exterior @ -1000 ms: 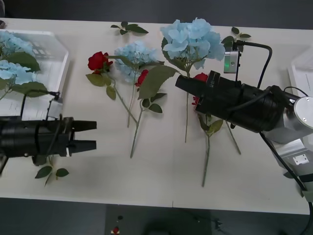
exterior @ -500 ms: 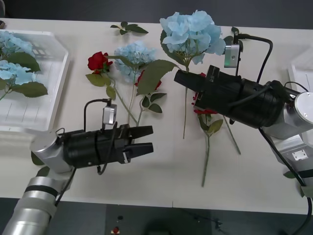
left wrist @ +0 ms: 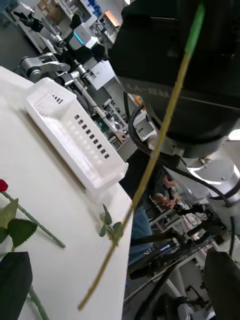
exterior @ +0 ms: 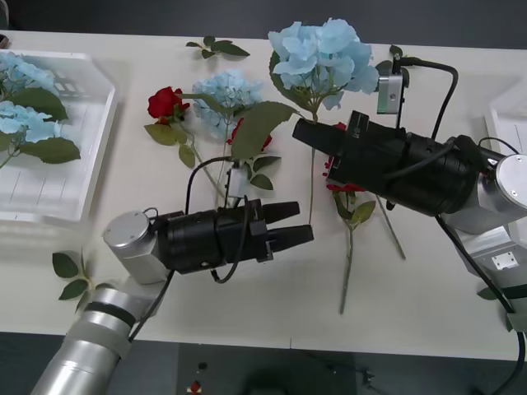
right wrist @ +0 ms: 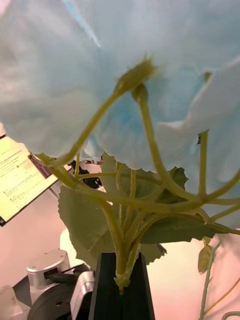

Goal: Put the red flowers into the right box and the blue flowers into the left box

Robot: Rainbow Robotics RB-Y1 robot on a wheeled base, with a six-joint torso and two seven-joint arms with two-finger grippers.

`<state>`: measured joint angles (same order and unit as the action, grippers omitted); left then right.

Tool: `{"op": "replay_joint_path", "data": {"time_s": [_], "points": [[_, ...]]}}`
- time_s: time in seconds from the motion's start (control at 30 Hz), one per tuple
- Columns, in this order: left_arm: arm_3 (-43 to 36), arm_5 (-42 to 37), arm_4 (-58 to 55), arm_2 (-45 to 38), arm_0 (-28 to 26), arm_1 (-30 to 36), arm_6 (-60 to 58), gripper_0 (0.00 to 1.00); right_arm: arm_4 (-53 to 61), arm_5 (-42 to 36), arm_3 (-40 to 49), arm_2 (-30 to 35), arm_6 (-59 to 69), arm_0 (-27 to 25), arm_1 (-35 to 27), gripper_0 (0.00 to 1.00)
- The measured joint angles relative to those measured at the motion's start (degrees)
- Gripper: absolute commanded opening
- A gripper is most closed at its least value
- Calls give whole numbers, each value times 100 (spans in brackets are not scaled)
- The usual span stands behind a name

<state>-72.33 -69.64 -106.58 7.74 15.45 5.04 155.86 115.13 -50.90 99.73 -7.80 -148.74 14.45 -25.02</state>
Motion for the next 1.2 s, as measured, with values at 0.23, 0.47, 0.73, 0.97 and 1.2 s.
{"op": "replay_joint_path", "data": {"time_s": [0.23, 0.47, 0.73, 0.97, 1.2], "points": [[2, 272, 0, 159, 294, -6, 0, 100, 0, -38, 0, 0, 0, 0, 0, 0], [4, 272, -127, 159, 314, -7, 0, 0, 0, -38, 0, 0, 1, 0, 0, 0], [5, 415, -126, 159, 314, -7, 0, 0, 0, -38, 0, 0, 2, 0, 0, 0], [7, 424, -214, 160, 314, -7, 0, 0, 0, 19, 0, 0, 2, 0, 0, 94], [7, 424, -306, 160, 314, -6, 0, 0, 0, 46, 0, 0, 6, 0, 0, 100]]}}
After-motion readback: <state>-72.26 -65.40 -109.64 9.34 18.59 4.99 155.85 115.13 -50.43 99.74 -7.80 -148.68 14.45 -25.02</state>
